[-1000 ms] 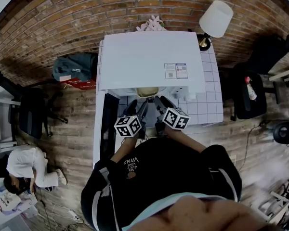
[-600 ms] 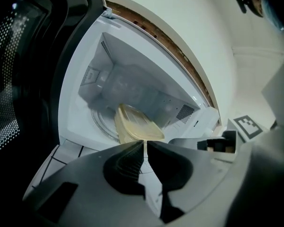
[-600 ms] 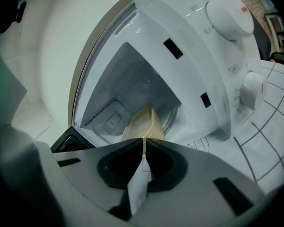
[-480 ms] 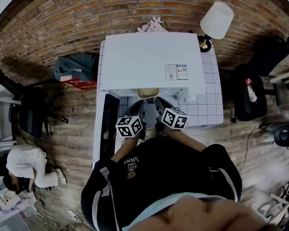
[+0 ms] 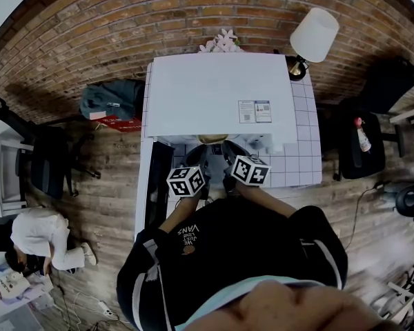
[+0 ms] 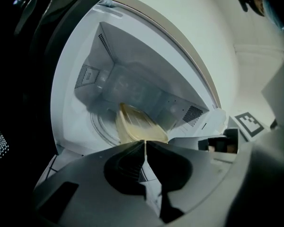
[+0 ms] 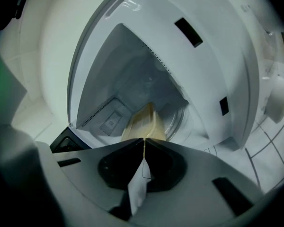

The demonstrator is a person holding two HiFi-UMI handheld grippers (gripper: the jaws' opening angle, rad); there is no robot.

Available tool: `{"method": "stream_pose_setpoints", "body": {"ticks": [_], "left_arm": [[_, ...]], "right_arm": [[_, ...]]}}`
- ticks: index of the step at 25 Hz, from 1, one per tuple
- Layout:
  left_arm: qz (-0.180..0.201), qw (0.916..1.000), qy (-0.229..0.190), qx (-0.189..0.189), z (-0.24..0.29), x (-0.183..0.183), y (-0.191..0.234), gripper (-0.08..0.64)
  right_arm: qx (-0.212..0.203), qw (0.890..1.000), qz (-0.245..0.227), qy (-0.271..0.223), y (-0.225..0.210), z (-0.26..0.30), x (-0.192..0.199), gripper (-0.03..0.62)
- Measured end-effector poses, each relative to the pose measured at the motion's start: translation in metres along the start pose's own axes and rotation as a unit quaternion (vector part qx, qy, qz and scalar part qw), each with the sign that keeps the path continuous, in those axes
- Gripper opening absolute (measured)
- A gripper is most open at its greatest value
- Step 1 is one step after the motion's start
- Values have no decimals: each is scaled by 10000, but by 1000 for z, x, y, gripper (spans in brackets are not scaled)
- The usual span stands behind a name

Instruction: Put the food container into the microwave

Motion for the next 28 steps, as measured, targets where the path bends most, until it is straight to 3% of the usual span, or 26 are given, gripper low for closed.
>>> {"method": "stream_pose_setpoints", "body": {"ticks": [28], "left_arm": [[-39, 9998, -126, -177, 25, -17, 8, 21]], "right_arm": [[-66, 9999, -79, 39, -5, 25, -21, 12]]}}
Point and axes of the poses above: the fingertips, and each gripper's own axes: z forward along the fingers, y to its left, x out of its underside, the point moved 10 cm from there along -z, backward along the fingers, and after that the axes turned 2 degrees about -y, right-handed, at the moved point
